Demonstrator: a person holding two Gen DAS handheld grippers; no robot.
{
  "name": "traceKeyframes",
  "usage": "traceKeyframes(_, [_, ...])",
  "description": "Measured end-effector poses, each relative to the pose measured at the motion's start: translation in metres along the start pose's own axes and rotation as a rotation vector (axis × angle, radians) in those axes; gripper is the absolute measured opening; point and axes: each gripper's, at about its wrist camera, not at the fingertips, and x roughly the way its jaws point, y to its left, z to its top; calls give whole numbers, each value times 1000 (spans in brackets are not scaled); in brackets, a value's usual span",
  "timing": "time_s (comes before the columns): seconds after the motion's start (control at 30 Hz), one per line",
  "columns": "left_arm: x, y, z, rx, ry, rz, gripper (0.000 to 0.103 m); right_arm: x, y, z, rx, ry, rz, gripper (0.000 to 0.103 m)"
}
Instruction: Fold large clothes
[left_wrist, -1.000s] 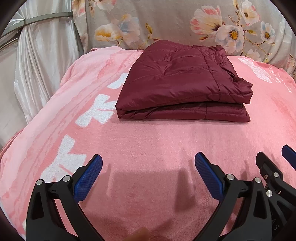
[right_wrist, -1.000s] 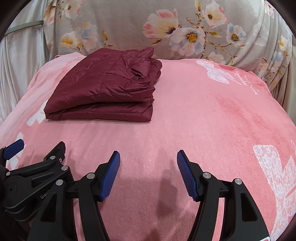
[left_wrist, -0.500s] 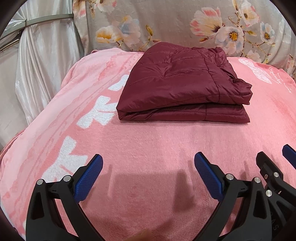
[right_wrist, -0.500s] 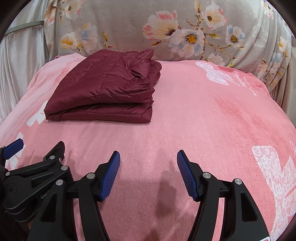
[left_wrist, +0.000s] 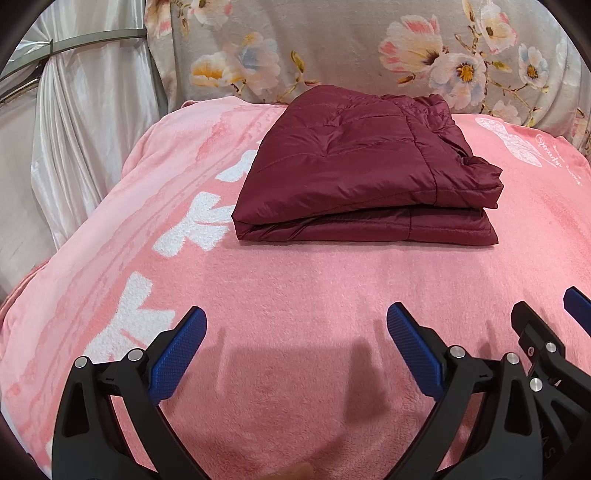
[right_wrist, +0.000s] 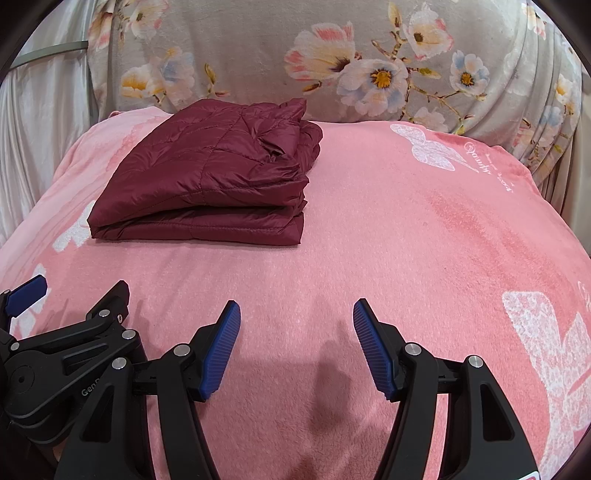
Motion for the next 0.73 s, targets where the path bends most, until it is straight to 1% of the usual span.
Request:
traceKeyframes(0.4, [-2, -1, 2, 4, -5, -9, 93, -1, 0, 0, 0, -3, 0, 63])
traceKeyframes(0.5, [-3, -2, 3, 7, -7, -11, 91, -1, 0, 1, -1, -3, -1, 63])
traceKeyframes(0.57, [-3, -3, 3, 12, -9, -21, 88, -1, 0, 1, -2, -2, -3, 63])
traceKeyframes(0.73, [-2, -5, 2, 13, -8, -19, 87, -1, 1, 1, -1, -2, -2, 63])
